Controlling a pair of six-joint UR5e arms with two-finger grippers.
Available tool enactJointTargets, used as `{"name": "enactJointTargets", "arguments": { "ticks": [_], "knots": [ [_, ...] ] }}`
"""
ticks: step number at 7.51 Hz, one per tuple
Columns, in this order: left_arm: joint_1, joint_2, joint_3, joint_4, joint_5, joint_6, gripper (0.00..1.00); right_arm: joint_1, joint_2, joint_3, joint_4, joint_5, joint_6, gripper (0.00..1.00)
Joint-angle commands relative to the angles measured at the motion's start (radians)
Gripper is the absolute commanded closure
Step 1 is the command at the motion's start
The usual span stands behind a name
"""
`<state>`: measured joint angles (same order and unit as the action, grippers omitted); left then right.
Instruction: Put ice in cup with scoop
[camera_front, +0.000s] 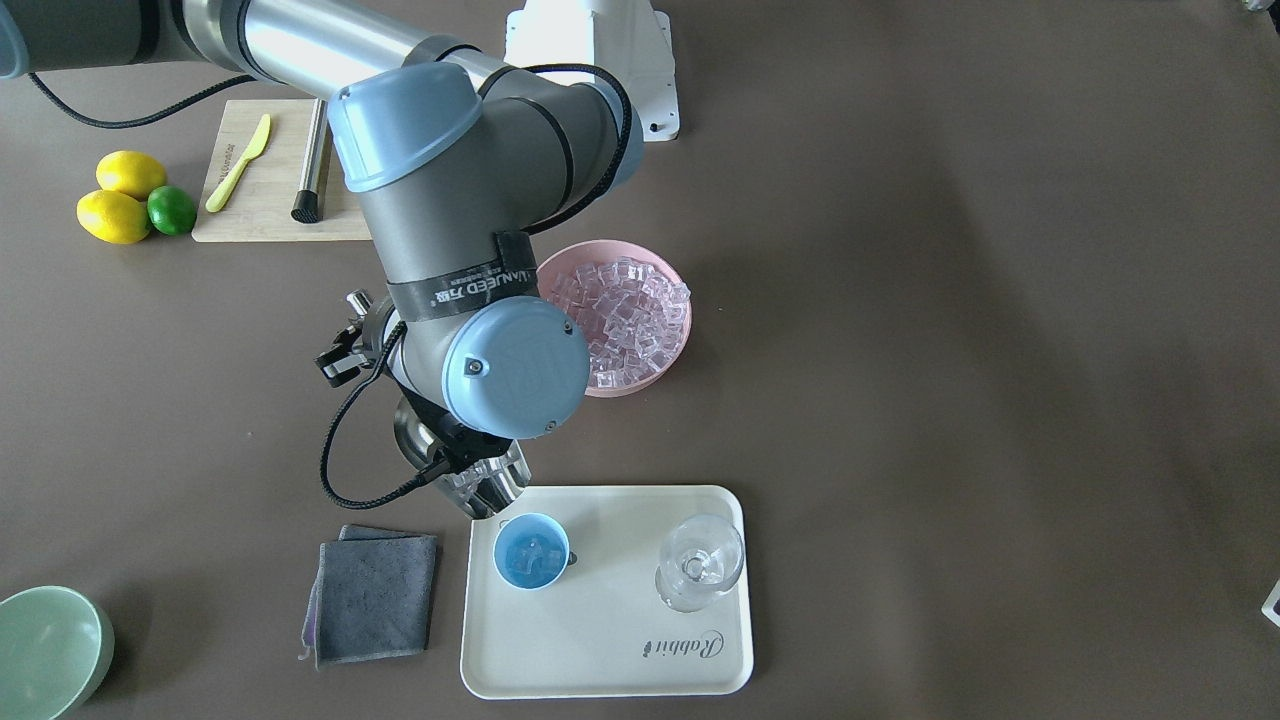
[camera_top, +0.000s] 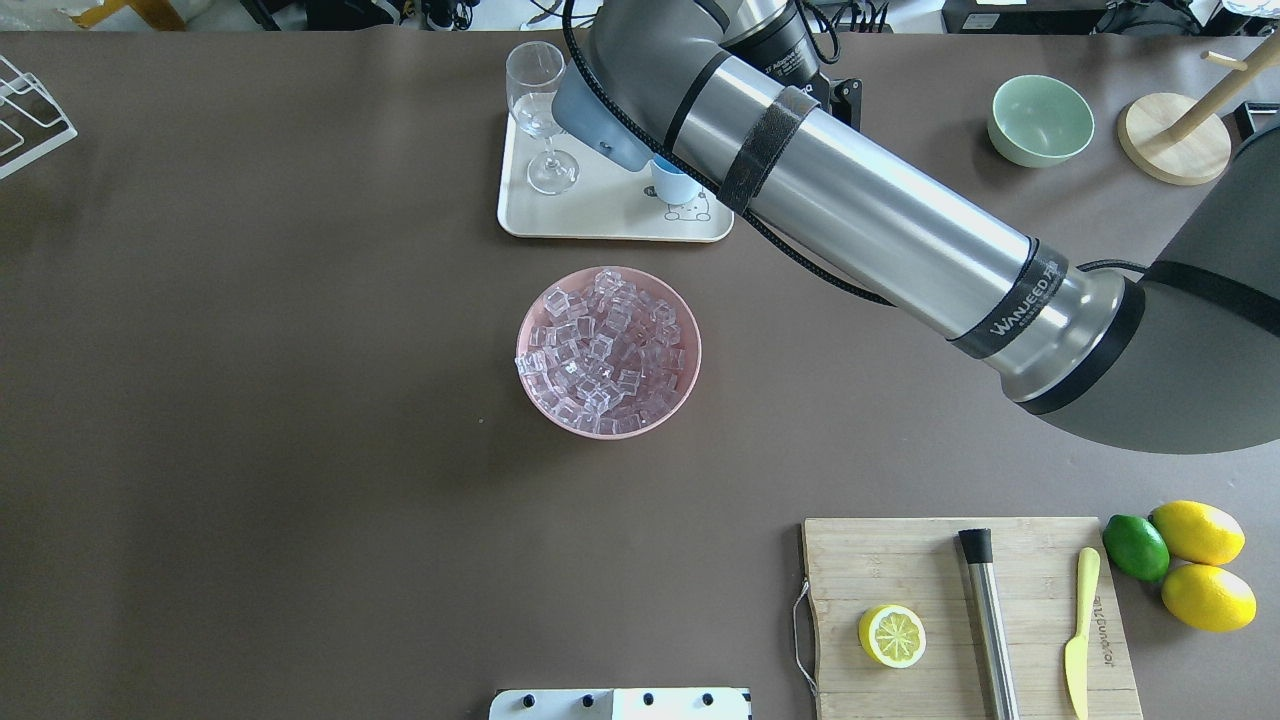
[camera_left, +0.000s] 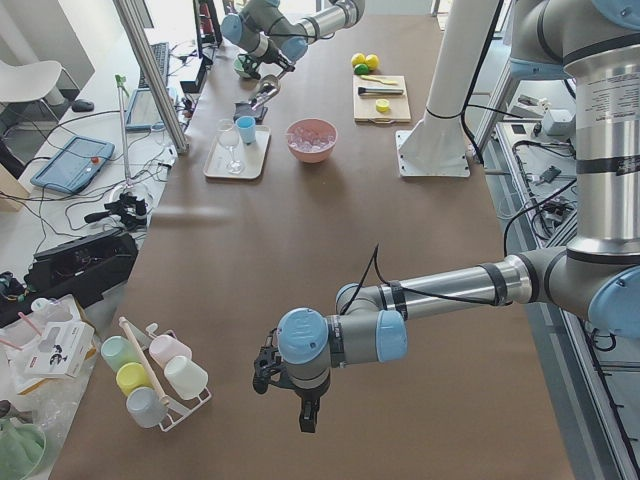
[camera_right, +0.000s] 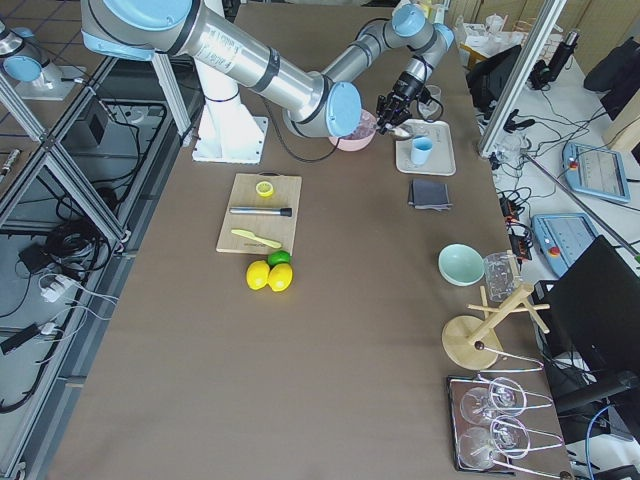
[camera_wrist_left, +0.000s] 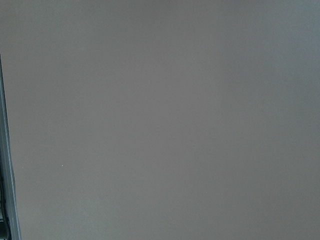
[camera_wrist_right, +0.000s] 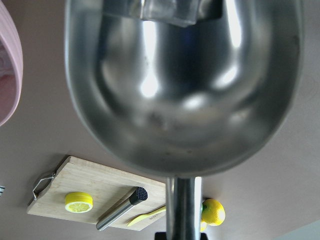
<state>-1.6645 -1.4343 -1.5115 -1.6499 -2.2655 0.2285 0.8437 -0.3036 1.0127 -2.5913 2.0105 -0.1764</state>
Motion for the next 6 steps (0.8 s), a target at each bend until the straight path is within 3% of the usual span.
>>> {"name": "enactJointTargets", "arguments": {
  "ticks": [1,3,6],
  "knots": [
    [0.002,-0.011,-0.012,0.004,0.007,-0.005,0.02,0.000,0.026,0.003,-0.021,-0.039,0.000,1.00],
    [-0.011,-0.005,-0.019,0.004,0.004,-0.001,0.02,-0.027,-0.053,0.007,0.069,-0.019,0.006,1.00],
    [-0.011,-0.001,-0.022,0.004,0.004,-0.001,0.02,-0.023,0.018,0.007,0.014,-0.045,0.002,1.00]
  ]
}}
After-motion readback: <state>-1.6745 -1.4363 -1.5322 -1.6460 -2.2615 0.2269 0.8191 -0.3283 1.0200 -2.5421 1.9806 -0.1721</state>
